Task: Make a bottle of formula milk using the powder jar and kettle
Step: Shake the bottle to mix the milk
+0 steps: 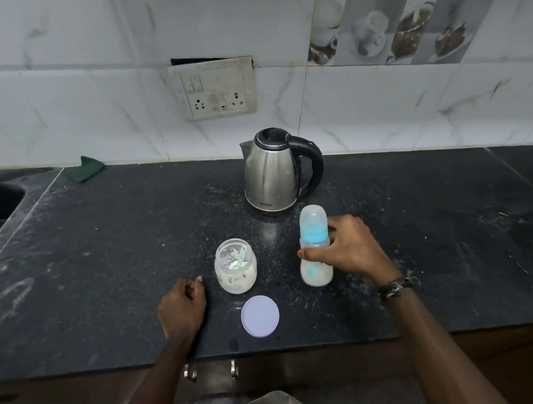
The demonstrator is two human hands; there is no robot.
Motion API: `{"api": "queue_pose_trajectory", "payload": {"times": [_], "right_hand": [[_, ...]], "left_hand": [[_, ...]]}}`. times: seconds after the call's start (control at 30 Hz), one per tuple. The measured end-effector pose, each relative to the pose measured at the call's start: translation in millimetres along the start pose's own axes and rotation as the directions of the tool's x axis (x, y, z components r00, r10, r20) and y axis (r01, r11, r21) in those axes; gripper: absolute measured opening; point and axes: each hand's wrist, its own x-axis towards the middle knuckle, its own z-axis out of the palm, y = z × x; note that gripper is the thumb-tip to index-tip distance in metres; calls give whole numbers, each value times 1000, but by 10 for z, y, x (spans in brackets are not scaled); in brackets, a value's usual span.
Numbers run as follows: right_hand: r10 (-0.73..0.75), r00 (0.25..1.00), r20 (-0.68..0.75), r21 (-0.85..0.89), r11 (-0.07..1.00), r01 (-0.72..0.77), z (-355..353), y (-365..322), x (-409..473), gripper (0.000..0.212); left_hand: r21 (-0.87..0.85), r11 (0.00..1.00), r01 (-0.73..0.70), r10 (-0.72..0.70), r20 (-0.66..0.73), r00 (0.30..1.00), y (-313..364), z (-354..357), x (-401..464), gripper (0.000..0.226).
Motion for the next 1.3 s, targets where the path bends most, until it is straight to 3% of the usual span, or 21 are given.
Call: {"api": "queue_pose_trajectory", "payload": {"times": [0.1,0.13,0.2,0.27,0.37,0.5,0.6,0.67,0.73,0.77,0.83,0.9,0.97,1.03,1.13,1.23,1.3], "right_hand": [[-153,988,-34,-16,988,153,16,17,-33,34],[-107,992,-62,46,993,110,-1,-4,-11,38],[-15,999,-40,7,1000,15,-13,-18,35,50],[-3,999,36,4,1000,3,-14,-6,20,48],[-98,995,-30,36,994,99,13,20,-5,38],[57,998,31,74,995,-59,-19,9,23,53],[-10,1000,-18,124,992,12,5,47,-27,39],[34,998,-58,148,989,-25,-7,56,21,48],[79,997,12,98,992,-80,-19,51,-5,50],[78,996,54,143,986,-85,-14,63,-20,45],[19,1000,2,146,989,-19,11,72,-57,32],[42,996,-74,182,983,-28,2,79,3,38],[86,996,-32,112,990,-82,-5,70,11,49],[60,998,31,177,982,-64,13,96,-8,43],[53,996,-75,221,975,-36,17,112,8,40],[89,996,15,153,984,-90,10,109,22,44],[39,998,52,264,963,-51,38,109,2,41]], "left_hand": [[-1,1000,5,-5,13,1000,8,-1,8,35],[-5,1000,5,-5,12,1000,13,2,1,35],[-8,1000,1,-1,-2,1000,14,-5,-12,33],[-14,1000,-4,4,-12,1000,22,-13,-14,33],[-17,1000,1,-1,0,1000,30,-8,-8,33],[-24,1000,10,-10,-5,1000,22,-16,-9,32],[-27,1000,7,-7,4,1000,19,-21,3,32],[-28,1000,9,-9,11,1000,11,-8,-5,32],[-30,999,9,-9,4,1000,-4,-6,-9,32],[-32,999,7,-7,3,1000,0,-9,-10,32],[-36,999,11,-10,11,1000,11,-11,-5,32],[-30,999,12,-12,13,1000,15,1,-10,32],[-24,1000,11,-11,6,1000,9,-3,-21,32],[-35,999,5,-5,6,1000,15,-19,-7,31],[-33,999,6,-6,13,1000,22,-23,-12,32],[-25,1000,2,-2,-6,1000,25,-28,-32,34],[-30,1000,3,-3,-7,1000,45,-39,-22,34]]}}
